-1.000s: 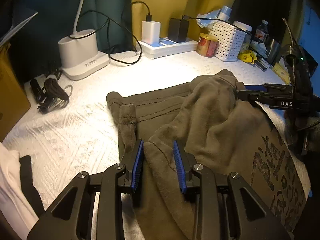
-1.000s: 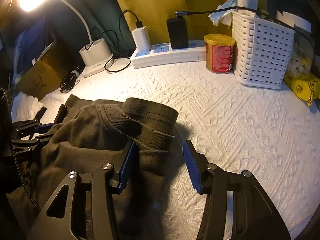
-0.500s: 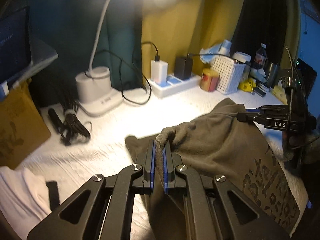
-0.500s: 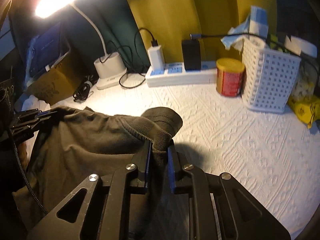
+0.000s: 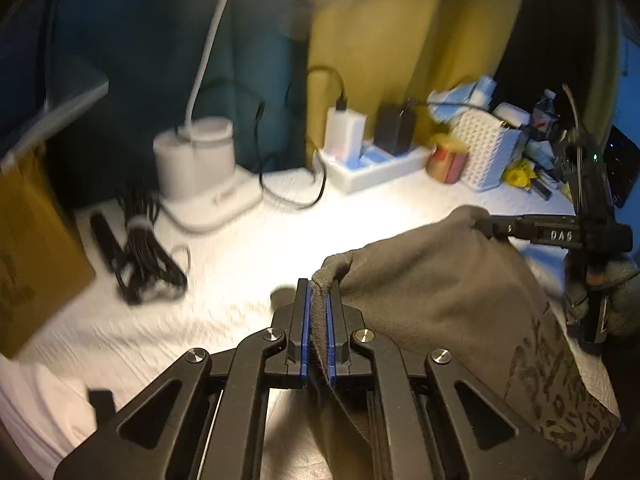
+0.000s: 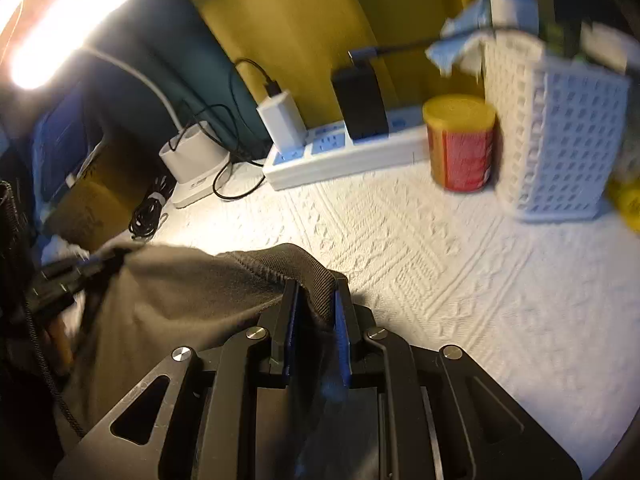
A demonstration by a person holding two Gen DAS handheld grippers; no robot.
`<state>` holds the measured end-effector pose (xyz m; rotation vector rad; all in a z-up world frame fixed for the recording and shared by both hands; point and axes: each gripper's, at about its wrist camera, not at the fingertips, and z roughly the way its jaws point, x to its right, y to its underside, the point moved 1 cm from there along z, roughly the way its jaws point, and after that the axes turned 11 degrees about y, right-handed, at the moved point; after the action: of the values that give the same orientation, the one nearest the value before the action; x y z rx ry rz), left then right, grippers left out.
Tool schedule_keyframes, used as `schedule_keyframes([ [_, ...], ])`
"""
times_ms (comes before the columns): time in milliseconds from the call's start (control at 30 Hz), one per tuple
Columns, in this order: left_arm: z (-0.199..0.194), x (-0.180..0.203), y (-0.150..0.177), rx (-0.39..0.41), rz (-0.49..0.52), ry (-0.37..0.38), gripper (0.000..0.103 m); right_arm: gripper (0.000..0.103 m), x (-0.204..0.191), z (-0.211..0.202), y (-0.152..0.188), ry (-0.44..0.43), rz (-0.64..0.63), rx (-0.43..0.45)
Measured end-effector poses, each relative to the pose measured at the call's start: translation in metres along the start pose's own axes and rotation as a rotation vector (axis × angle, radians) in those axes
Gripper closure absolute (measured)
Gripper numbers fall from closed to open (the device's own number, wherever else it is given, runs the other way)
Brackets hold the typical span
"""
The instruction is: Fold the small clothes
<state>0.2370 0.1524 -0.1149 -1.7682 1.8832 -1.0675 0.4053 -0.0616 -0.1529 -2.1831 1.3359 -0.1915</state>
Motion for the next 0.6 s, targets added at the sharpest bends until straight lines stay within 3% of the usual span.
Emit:
schedule_keyframes([
  [267, -0.015, 0.004, -0.003, 0.040, 0.002, 0.005, 0.098, 0.087, -0.009, -0.005, -0.020, 0.009, -0.060, 0.067],
  [467, 0.007, -0.014, 0.010, -0.027, -0.043, -0.040, 0.098, 0.087, -0.010, 0.021, -0.024, 0.054, -0.105, 0.016],
  [600, 0.005, -0.011, 0.012, -0.021, -0.041, -0.036, 0.098, 0.086, -0.012, 0.013, -0.019, 0.070, -0.116, 0.005],
])
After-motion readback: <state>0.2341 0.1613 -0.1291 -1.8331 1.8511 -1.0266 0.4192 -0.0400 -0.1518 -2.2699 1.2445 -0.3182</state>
